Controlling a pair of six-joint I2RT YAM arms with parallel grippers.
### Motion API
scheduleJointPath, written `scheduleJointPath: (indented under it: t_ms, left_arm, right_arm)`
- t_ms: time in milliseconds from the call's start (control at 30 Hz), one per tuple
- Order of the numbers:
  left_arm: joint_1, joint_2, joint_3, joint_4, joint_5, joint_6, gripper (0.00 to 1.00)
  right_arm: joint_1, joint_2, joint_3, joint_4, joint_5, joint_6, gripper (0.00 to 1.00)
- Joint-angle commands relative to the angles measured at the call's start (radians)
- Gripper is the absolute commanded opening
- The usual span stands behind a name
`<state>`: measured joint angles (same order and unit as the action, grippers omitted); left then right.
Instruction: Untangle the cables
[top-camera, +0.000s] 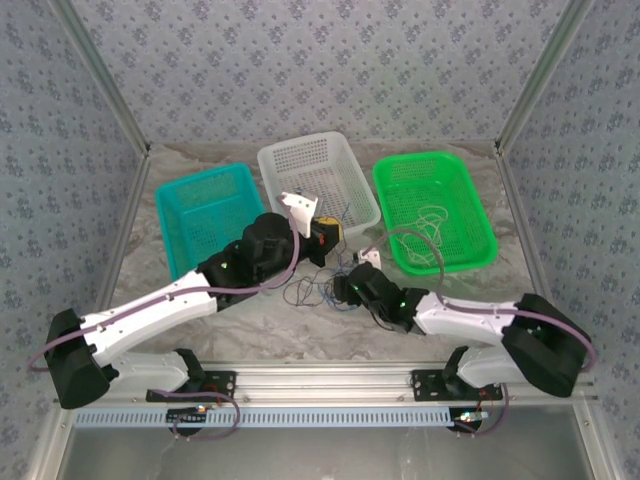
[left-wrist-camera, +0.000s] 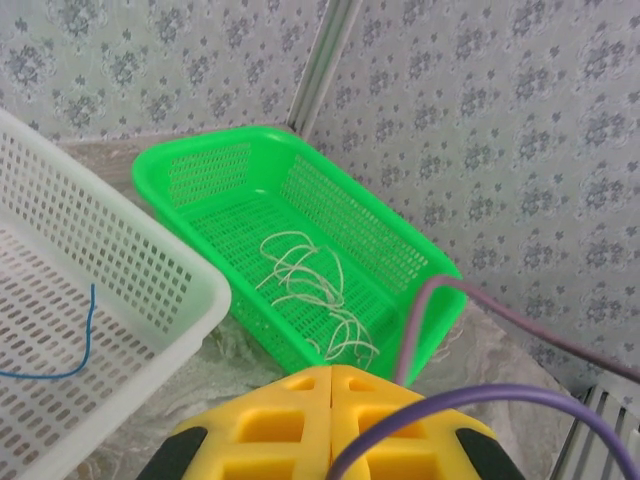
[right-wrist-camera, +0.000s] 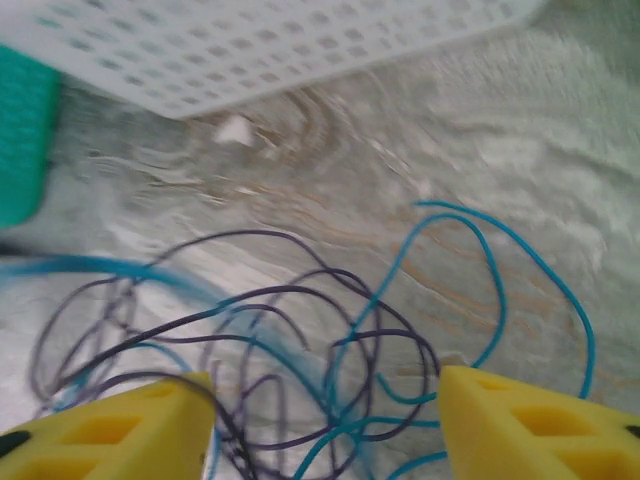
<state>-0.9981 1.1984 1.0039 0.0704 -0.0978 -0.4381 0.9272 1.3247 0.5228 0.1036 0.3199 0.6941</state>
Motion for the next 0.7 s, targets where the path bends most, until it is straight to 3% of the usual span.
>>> scheduleJointPath:
  t_ms: [0,300,533,667]
  left_arm:
    - [-0.008,-0.022,0.061,0.023,0.002,0.017,0.01]
    - [0.009,-0.072,0.113,-0.044,-0.065,0.069,0.02]
    - [0.028,-0.097,0.109,-0.083,-0.108,0.079,0.02]
    - [0.050,-0.131,0.125,-0.098,-0.131,0.106,0.01]
  right_arm:
    - [-0.036,0.071,0.035,-0.089,-0.041,0.074,0.59]
    - [-0.042,0.166,0.010,-0.097,-0.112,0.096,0.46]
    - [-0.042,0.087,-0.035,-0.074,-0.096,0.102,0.50]
    - [-0.046,0.053,-0.032,-0.094,-0.091,0.085,0.58]
